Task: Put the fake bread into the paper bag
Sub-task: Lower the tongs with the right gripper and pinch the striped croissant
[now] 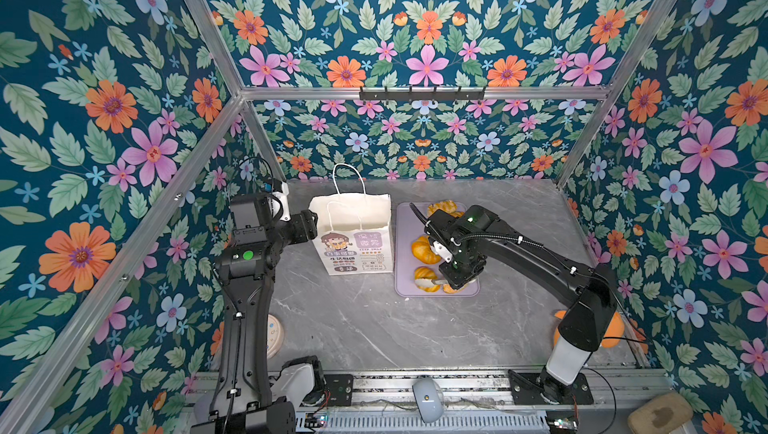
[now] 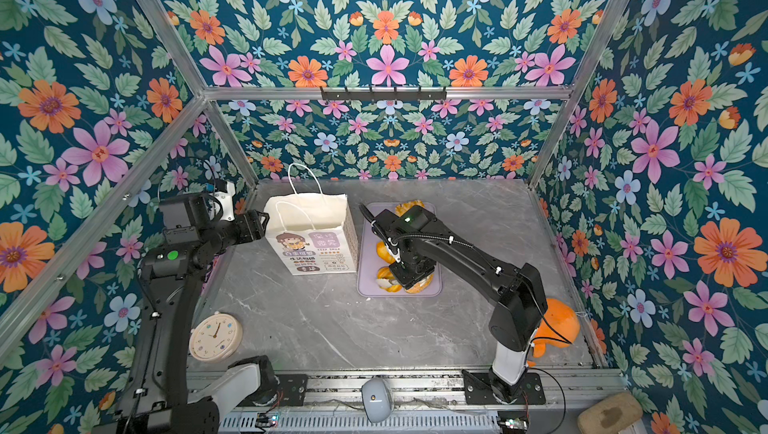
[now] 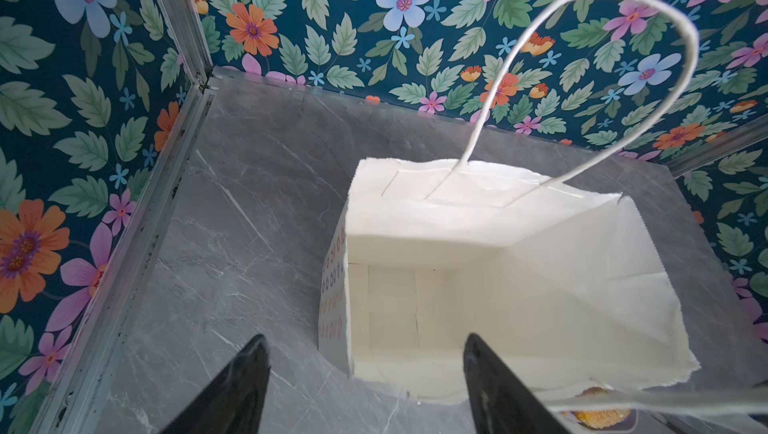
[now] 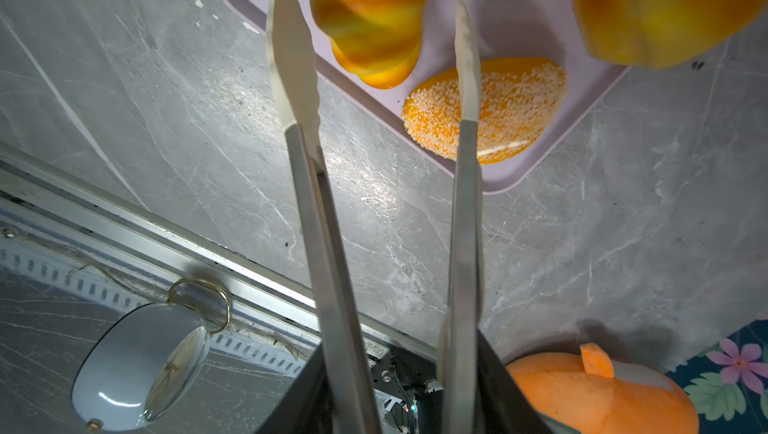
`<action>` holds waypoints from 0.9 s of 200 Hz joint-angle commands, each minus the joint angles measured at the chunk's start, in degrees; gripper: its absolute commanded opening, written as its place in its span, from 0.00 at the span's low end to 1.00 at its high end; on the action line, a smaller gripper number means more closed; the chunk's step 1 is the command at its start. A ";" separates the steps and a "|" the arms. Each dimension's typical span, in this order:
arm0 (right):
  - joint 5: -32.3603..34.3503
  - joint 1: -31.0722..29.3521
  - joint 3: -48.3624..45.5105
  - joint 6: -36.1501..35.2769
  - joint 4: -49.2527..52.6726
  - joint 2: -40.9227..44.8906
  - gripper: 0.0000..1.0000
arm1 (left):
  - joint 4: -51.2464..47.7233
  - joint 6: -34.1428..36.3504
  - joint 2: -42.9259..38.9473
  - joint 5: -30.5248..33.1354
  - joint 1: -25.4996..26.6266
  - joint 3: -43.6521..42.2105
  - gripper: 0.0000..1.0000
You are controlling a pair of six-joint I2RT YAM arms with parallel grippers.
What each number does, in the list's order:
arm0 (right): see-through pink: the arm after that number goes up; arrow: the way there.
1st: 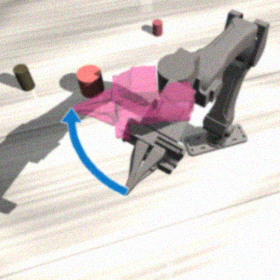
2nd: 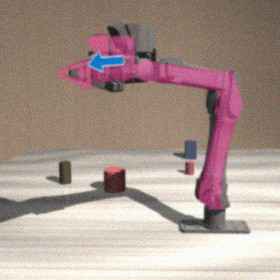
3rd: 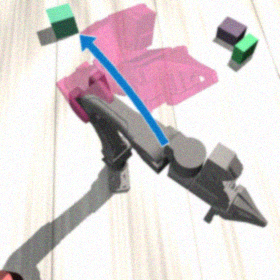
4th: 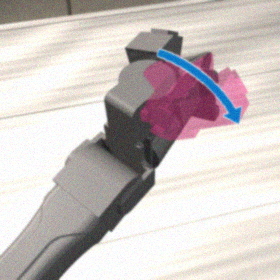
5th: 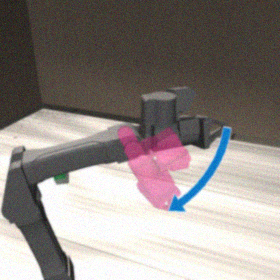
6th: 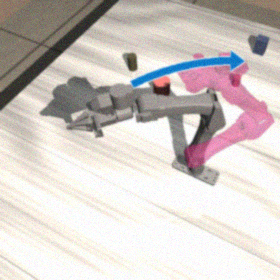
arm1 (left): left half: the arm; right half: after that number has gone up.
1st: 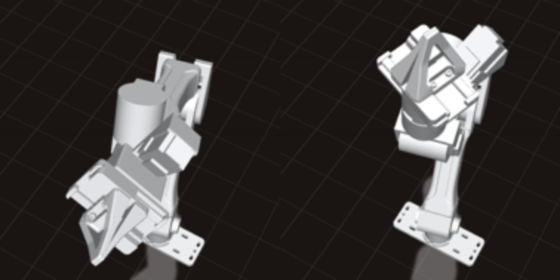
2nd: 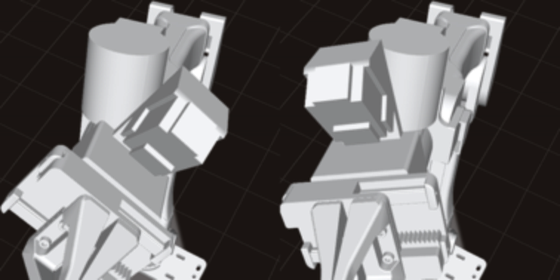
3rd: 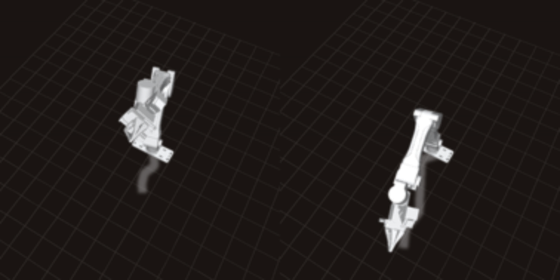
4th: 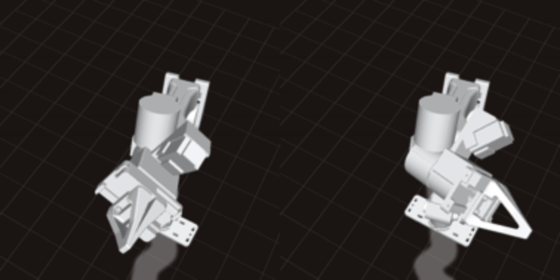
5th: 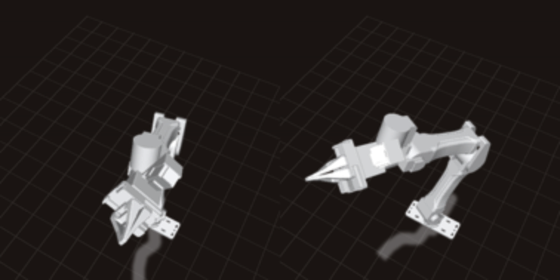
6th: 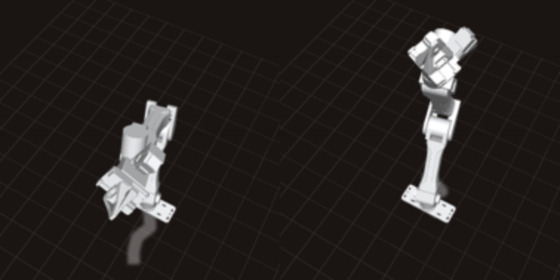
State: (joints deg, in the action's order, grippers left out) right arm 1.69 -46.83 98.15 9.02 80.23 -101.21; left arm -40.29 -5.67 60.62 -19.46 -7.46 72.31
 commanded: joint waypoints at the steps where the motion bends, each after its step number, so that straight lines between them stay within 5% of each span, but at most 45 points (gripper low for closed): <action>1: 1.20 -0.19 0.80 0.39 0.52 0.64 0.46 | 2.09 -0.57 -0.42 -0.24 -0.01 -0.29 0.75; 180: -2.14 -0.37 -1.65 1.70 -2.22 -4.27 0.44 | 2.57 -0.03 -0.95 1.36 -0.01 -2.35 0.75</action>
State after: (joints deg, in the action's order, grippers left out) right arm -0.25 -47.13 96.66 10.28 78.08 -105.27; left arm -39.00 -5.85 59.72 -18.13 -7.46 69.89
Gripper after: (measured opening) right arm 0.450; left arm 0.751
